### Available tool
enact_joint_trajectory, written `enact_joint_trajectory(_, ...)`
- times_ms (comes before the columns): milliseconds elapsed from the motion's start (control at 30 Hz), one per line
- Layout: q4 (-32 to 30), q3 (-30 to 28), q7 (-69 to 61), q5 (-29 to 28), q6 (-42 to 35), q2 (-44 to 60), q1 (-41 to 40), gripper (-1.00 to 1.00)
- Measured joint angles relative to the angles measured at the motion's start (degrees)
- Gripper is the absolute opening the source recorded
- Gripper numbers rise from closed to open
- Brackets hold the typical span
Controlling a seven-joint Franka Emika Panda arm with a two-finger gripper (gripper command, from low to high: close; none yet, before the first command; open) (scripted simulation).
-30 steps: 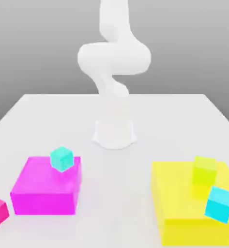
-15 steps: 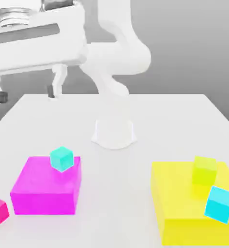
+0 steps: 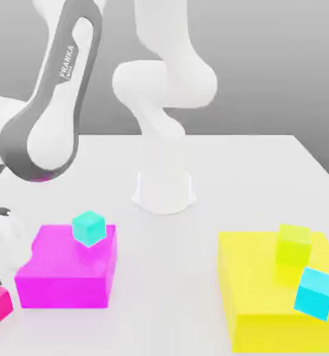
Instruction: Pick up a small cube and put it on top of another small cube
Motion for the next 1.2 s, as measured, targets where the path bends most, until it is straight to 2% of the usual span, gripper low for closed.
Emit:
enact_joint_trajectory(133,1.8,4.8,-3.86,4.96,5.66,8.29,-4.52,0.0)
enact_joint_trajectory(167,2.11,5.82,-4.36,5.67,6.6,9.56,-5.39,-1.0)
enact_joint_trajectory(367,2.27,6.32,-4.67,6.09,7.05,10.2,-5.8,-1.0)
enact_joint_trajectory(533,0.12,1.3,-0.31,-0.06,1.33,2.1,-1.78,-1.0)
enact_joint_trajectory(867,-7.12,14.32,-6.49,-6.83,-6.84,-13.41,12.8,-1.0)
enact_joint_trajectory(1067,-12.16,23.37,-11.46,-12.02,-12.06,-24.93,30.44,-1.0)
enact_joint_trajectory(1133,-13.7,26.72,-13.27,-14.18,-13.81,-28.92,33.7,-1.0)
enact_joint_trajectory(1200,-15.21,29.99,-14.79,-16.26,-12.38,-29.63,36.74,-1.0)
